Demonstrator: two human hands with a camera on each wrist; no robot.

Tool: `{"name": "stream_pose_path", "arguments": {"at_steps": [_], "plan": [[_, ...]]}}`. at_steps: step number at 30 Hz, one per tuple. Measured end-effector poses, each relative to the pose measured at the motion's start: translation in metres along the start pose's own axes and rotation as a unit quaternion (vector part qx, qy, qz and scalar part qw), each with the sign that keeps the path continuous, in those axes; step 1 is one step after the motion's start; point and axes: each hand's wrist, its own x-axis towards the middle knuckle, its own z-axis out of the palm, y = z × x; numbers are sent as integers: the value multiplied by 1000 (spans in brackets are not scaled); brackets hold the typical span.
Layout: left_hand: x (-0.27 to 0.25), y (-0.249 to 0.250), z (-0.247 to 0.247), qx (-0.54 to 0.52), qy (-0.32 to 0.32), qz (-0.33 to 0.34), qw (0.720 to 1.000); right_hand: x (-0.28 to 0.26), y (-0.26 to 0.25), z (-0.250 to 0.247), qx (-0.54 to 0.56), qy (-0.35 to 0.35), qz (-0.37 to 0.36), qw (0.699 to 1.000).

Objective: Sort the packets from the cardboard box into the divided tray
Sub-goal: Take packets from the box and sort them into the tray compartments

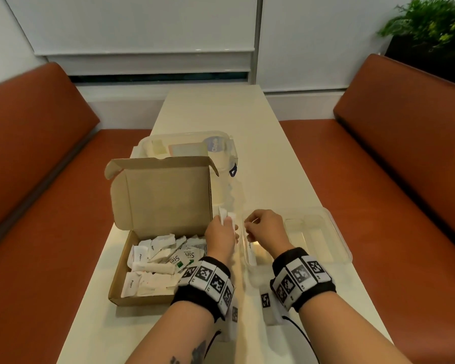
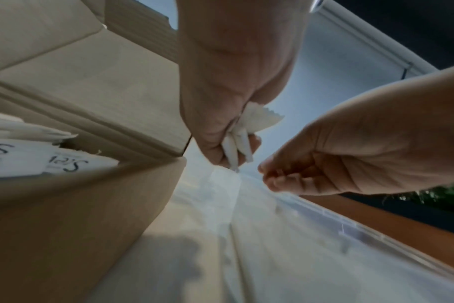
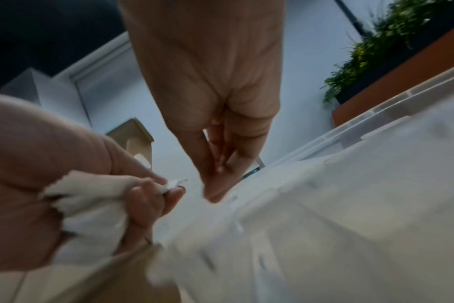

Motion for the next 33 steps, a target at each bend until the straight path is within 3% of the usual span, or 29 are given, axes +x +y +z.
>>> {"name": "stream_pose_path", "arguments": {"at_steps": [2,8,13,17,20,23,29,31,33], "plan": [[0,7,-1,-52,-6,3,999,-4,-8,-3,86,-26,16,996],[-2,17,2,-122,-19,2,992,-8,-8,-12,202,-54,55,976],[-1,17,6,-136,-36,3,990,-12,-1,-19,198,-95,19,975],[0,12,7,-136,-57,-8,989,-8,4,-26,222,-22,21,975],[1,6,6,-94,-98,-5,991,-3,7,-30,310,38,38,949],[0,3,7,-75,-127,1,989,-1,9,-32,366,46,47,928],[7,4,10,-53,-96,25,994,5,9,-38,313,35,40,948],[10,6,9,-35,-96,37,994,7,9,-46,256,49,23,965],[13,7,9,-28,-95,49,994,8,10,-55,165,9,1,986]]}}
